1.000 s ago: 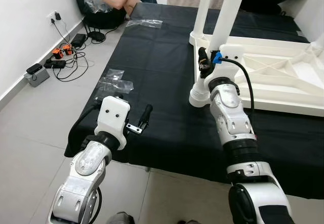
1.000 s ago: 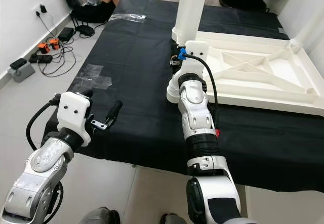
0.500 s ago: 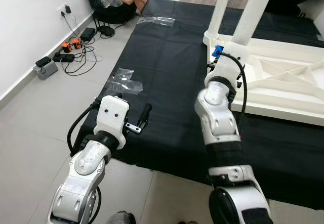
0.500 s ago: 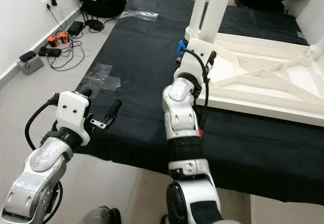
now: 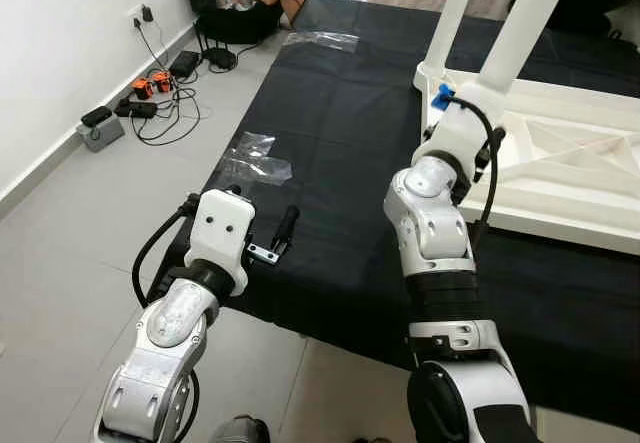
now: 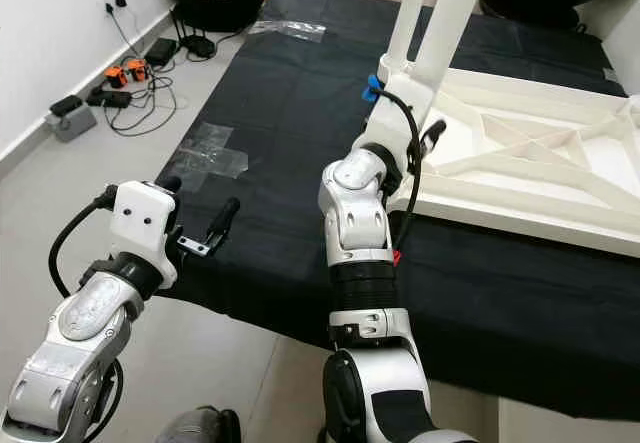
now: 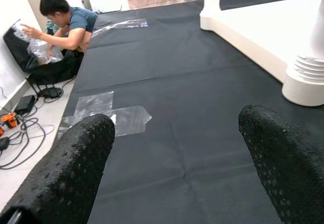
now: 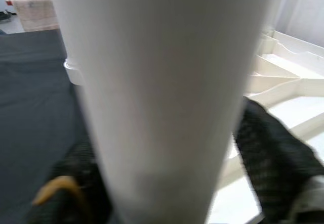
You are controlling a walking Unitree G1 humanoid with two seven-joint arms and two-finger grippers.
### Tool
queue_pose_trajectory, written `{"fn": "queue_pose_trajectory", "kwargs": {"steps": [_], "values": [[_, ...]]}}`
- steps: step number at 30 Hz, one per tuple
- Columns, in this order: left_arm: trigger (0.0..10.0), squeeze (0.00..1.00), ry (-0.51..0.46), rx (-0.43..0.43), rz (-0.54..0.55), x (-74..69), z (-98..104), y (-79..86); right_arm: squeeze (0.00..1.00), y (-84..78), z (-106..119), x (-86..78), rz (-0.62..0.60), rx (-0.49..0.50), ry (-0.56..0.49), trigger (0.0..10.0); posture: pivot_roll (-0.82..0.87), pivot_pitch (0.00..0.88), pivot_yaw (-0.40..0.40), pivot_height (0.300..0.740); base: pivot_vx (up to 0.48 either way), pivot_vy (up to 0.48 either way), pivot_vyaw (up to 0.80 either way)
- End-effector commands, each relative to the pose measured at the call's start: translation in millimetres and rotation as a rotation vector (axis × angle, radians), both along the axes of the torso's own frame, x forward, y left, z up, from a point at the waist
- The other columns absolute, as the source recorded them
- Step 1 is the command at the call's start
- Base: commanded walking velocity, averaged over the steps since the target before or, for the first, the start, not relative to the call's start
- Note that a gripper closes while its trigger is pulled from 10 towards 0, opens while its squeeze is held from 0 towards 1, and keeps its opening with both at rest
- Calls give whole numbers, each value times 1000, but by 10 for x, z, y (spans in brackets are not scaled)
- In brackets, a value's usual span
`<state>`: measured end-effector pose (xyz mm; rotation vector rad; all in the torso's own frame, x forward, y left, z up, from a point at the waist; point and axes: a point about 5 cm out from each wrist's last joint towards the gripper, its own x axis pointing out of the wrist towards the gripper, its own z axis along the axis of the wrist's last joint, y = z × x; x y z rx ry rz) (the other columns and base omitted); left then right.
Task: Building children table
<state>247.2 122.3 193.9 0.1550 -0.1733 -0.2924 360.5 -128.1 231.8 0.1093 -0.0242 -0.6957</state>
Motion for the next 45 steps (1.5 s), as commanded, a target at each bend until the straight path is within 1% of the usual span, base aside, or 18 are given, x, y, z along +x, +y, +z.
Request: {"fn": "queue_pose_trajectory", "kwargs": {"steps": [1, 3, 4, 5, 7, 13, 17, 23, 25, 27, 28, 29, 33, 36, 38, 39, 41, 45], "values": [[10000, 0, 11, 5, 0, -6, -40, -18, 1000, 62, -237, -59, -8, 65, 81, 10000, 83, 142, -78, 740, 0, 0, 0], [10000, 0, 11, 5, -1, -6, -39, -21, 1000, 65, -203, -54, 9, 54, 60, 10000, 83, 142, -78, 740, 0, 0, 0], [10000, 0, 11, 5, -1, -4, -38, -21, 0, 68, -165, -39, 56, 40, 37, 10000, 81, 142, -76, 740, 0, 0, 0], [10000, 0, 11, 5, -1, -4, -38, -21, 0, 68, -165, -39, 56, 40, 37, 10000, 81, 142, -76, 740, 0, 0, 0], [10000, 0, 10, 5, 0, -1, -35, -17, 0, 28, -94, -12, 200, 25, -37, 10000, 81, 144, -77, 740, 0, 0, 0], [10000, 0, 9, 5, 1, 1, -33, -14, 0, -55, -42, 9, 314, 29, -122, 10000, 77, 144, -76, 740, 0, 0, 0], [10000, 0, 7, 2, 0, 8, -29, -24, 0, -275, 38, 132, 524, 31, -232, 10000, 77, 142, -76, 740, 0, 0, 0], [10000, 0, 5, 3, 2, 11, -25, -17, 0, -327, 70, 258, 710, 46, -236, 10000, 78, 142, -74, 740, 0, 0, 0], [10000, 0, 5, 3, 2, 11, -25, -17, 0, -327, 70, 258, 710, 46, -236, 10000, 78, 142, -74, 740, 0, 0, 0], [10000, 0, 4, 2, 1, 17, -25, -24, 0, -326, 23, 338, 945, 60, -216, 10000, 84, 139, -77, 740, 0, 0, 0], [10000, 0, 4, 2, 1, 17, -25, -24, 0, -326, 23, 338, 945, 60, -216, 10000, 84, 139, -77, 740, 0, 0, 0], [10000, 0, 2, 1, -2, 17, -21, -35, 0, -334, 11, 365, 1048, 83, -214, 10000, 87, 138, -77, 740, 0, 0, 0], [10000, 0, 1, -4, -17, -5, -11, -71, 0, -231, 33, 378, 1328, 121, -221, 10000, 98, 140, -82, 740, 0, 0, 0], [10000, 0, 2, -6, -16, -9, -11, -72, 0, -183, 27, 371, 1388, 117, -208, 10000, 100, 141, -81, 740, 0, 0, 0], [10000, 0, 3, -7, -15, -17, -11, -70, 0, -81, 10, 343, 1547, 125, -189, 10000, 105, 142, -84, 740, 0, 0, 0], [10000, 0, 3, -7, -15, -17, -11, -70, 0, -81, 10, 343, 1547, 125, -189, 10000, 105, 142, -84, 740, 0, 0, 0], [10000, 0, 4, -6, -13, -19, -11, -67, 0, -9, -3, 306, 1674, 114, -172, 10000, 105, 142, -84, 740, 0, 0, 0], [10000, 0, 4, -7, -11, -22, -13, -66, 0, 34, -1, 288, 1763, 82, -161, 10000, 109, 141, -87, 740, 0, 0, 0]]}}
